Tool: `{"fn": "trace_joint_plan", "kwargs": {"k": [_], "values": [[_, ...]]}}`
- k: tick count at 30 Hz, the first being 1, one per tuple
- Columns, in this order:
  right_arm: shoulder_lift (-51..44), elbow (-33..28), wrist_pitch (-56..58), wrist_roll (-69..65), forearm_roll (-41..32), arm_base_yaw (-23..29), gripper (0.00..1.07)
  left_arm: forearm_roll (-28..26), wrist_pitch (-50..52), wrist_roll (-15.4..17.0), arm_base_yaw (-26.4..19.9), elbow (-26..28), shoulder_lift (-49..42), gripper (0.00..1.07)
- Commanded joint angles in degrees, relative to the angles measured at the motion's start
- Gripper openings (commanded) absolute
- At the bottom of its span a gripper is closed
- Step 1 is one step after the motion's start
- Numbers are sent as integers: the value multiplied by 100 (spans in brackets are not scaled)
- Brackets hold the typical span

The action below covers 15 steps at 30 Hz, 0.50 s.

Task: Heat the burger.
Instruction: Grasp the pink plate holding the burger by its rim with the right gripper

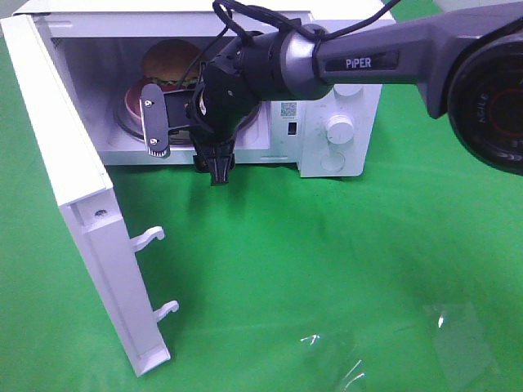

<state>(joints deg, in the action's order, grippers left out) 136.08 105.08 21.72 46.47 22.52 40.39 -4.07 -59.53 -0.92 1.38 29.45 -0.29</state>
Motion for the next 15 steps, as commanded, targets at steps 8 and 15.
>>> {"fn": "trace_joint_plan", "kwargs": {"k": [8, 15], "values": [[86, 46, -80, 29, -29, -52, 75, -34, 34, 6, -17, -23, -103, 100], [86, 46, -34, 29, -29, -52, 54, -34, 34, 6, -17, -23, -103, 100]]}}
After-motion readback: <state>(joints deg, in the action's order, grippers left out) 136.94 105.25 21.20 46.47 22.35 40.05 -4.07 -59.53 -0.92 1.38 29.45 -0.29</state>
